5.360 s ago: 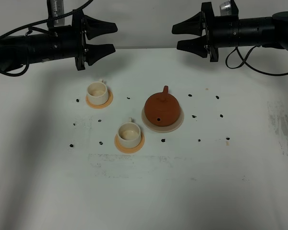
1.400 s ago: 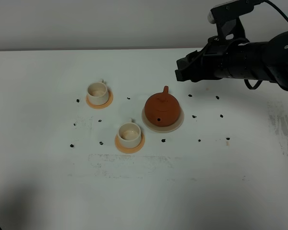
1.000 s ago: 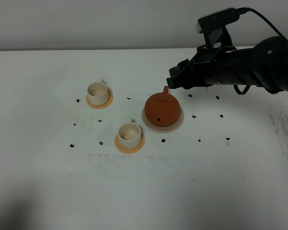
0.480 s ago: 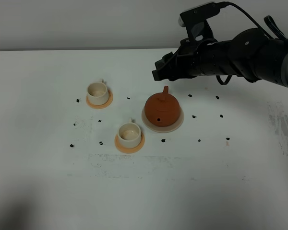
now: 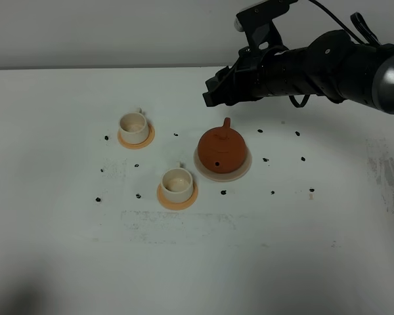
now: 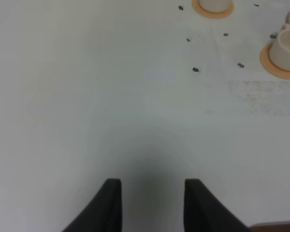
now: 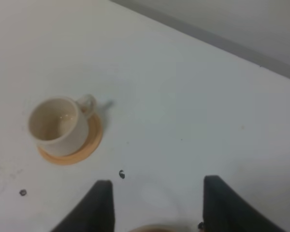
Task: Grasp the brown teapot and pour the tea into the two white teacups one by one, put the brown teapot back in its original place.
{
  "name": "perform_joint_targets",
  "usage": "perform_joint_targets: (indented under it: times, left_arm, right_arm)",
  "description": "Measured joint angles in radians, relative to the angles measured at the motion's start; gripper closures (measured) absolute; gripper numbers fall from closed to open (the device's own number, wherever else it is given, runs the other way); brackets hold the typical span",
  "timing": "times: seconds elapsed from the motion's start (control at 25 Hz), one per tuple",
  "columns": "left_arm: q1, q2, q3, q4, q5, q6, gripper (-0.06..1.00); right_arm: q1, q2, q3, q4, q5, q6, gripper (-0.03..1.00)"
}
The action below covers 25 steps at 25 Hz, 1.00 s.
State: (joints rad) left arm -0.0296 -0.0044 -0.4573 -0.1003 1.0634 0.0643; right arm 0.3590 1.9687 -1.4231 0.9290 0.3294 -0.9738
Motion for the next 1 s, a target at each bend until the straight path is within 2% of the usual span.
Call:
perform_joint_targets:
  times: [0.24,0.44,0.68,1.0]
  left_arm:
    - [0.0,0.0,0.0,0.001,0.0,0.0,0.65]
    - [0.0,0.0,0.0,0.001,0.0,0.0,0.65]
    - [0.0,0.0,0.0,0.001,0.0,0.0,0.65]
    - [0.0,0.0,0.0,0.002,0.0,0.0,0.65]
  right_arm:
    - [0.0,0.001,-0.015,-0.012,-0.015,0.021,0.56]
    - [0.0,0.007,-0.076,-0.042,0.008,0.101,0.56]
    - [-0.011,0.037,-0.132,-0.227,0.05,0.285,0.56]
    - [-0.046,0.149,-0.165,-0.416,0.086,0.54,0.56]
